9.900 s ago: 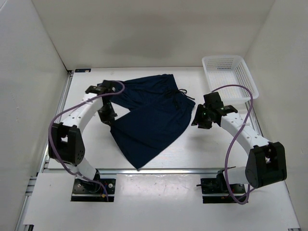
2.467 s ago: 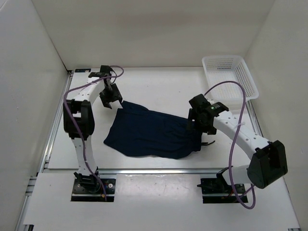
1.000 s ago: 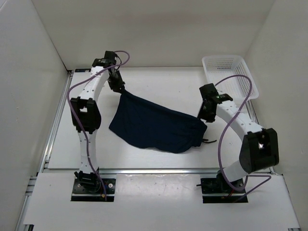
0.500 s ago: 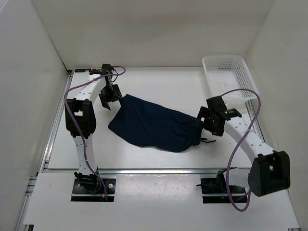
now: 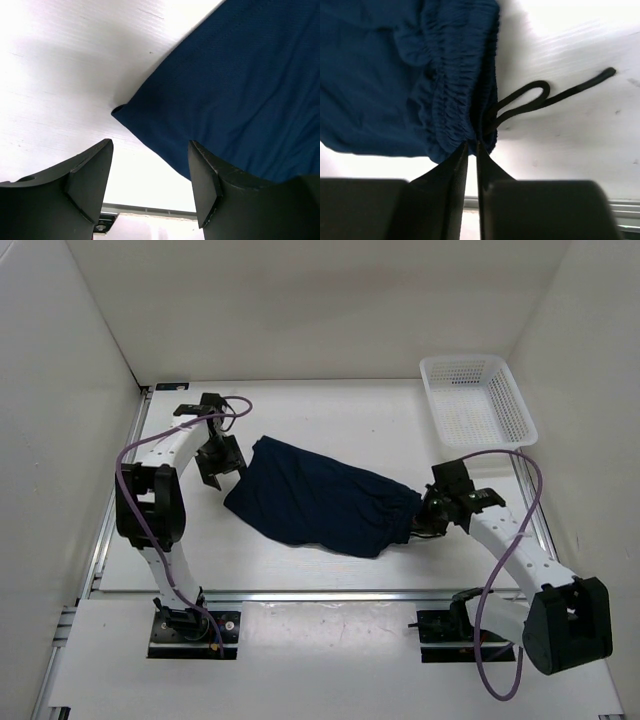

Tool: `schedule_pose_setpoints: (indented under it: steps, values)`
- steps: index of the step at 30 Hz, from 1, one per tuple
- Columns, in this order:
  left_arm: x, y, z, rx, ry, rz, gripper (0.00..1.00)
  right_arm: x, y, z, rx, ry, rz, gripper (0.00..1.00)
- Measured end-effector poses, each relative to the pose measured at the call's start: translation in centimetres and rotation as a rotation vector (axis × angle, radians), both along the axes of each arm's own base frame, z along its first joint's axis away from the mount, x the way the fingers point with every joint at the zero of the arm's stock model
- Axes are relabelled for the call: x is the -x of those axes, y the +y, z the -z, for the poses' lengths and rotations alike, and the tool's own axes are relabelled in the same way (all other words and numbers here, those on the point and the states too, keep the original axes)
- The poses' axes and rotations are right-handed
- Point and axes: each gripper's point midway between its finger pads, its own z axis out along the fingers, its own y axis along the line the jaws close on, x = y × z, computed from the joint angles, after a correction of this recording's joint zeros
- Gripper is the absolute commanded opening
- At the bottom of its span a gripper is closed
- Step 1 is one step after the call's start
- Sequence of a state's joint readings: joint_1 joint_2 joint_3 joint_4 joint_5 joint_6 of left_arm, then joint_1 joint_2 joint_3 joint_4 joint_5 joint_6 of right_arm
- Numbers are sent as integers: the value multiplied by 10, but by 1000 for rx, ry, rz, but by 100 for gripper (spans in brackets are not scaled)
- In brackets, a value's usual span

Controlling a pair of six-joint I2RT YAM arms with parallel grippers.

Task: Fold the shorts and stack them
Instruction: Fold the shorts

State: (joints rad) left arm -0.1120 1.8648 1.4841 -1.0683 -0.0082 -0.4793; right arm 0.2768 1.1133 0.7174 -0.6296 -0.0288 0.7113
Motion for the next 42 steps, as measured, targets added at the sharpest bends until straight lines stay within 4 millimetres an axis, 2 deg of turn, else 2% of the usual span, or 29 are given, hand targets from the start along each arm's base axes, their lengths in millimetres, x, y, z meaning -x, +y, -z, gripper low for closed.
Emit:
schedule_pose_setpoints:
  steps: [5,9,11,14,17,20,24,25,27,32,37,38,41,42]
  values:
    - [-2,-3,-5,3,-19,0,72,4,14,9,20,41,-50,12]
    - [-2,-5,-5,5,-21,1,71,-2,9,37,87,118,-35,2]
    - [-3,-7,-6,6,-24,3,71,-4,1,53,151,176,-20,2]
    - [-5,-9,-8,7,-32,4,71,-3,-10,64,220,213,-1,11]
    - [-6,-9,-8,7,-35,5,71,-6,-14,49,246,177,1,20]
    - [-6,-9,-9,7,-34,5,71,-20,-6,12,255,62,-22,20]
    - [-7,-9,-10,7,-38,5,71,-31,15,-38,231,-97,-68,20]
    - [-7,-9,-11,8,-39,5,71,-32,21,-45,225,-122,-82,18]
    - [-9,-9,-13,6,-47,4,71,-29,28,-47,220,-130,-106,16]
    - [-15,-10,-20,7,-67,4,71,-28,37,-12,253,-21,-139,14]
    - [-16,-9,-19,4,-67,4,71,-28,40,48,314,120,-161,9]
    - [-16,-9,-19,4,-66,4,71,-30,43,54,313,131,-165,9]
    - [-15,-9,-18,3,-64,6,71,-33,44,48,309,108,-169,19]
    - [-15,-9,-18,3,-64,6,71,-32,44,45,309,101,-170,37]
